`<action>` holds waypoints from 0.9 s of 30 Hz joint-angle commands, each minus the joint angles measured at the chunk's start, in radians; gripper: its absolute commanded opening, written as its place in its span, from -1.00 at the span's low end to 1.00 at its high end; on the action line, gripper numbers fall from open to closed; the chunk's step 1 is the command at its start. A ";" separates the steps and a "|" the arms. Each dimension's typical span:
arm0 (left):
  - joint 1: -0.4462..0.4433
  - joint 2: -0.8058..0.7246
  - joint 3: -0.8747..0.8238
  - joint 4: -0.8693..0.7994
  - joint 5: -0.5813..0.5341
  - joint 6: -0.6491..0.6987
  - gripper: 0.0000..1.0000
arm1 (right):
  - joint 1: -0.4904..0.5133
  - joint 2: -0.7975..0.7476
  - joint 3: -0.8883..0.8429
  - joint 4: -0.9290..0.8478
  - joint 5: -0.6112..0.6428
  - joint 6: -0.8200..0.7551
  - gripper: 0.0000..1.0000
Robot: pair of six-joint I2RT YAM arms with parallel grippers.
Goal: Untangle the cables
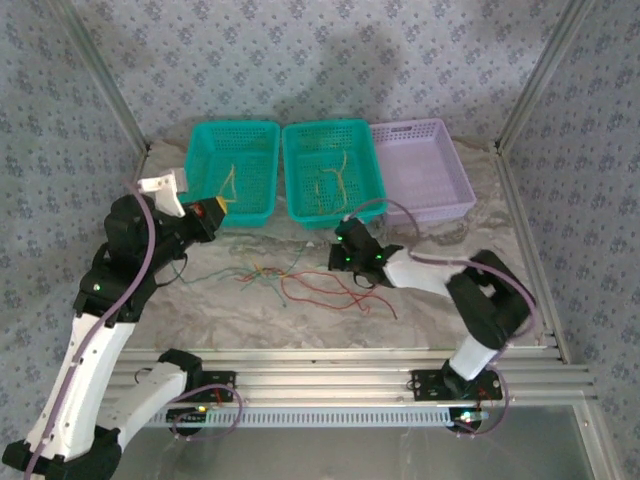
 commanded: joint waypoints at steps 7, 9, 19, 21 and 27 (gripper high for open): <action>-0.001 0.002 0.055 -0.089 -0.161 0.109 -1.00 | -0.165 -0.500 -0.149 -0.281 0.233 -0.027 -1.00; 0.006 0.006 0.074 -0.124 -0.210 0.127 -1.00 | -0.231 -0.598 -0.160 -0.367 0.257 -0.025 -1.00; 0.034 0.039 0.141 -0.215 -0.351 0.142 -1.00 | -0.567 -0.829 -0.145 -0.591 0.194 -0.027 -1.00; 0.036 0.051 0.162 -0.241 -0.386 0.148 -1.00 | -0.594 -0.845 -0.131 -0.610 0.192 -0.028 -1.00; 0.037 0.056 0.192 -0.286 -0.536 0.146 -1.00 | -0.712 -0.870 -0.104 -0.694 0.197 -0.074 -1.00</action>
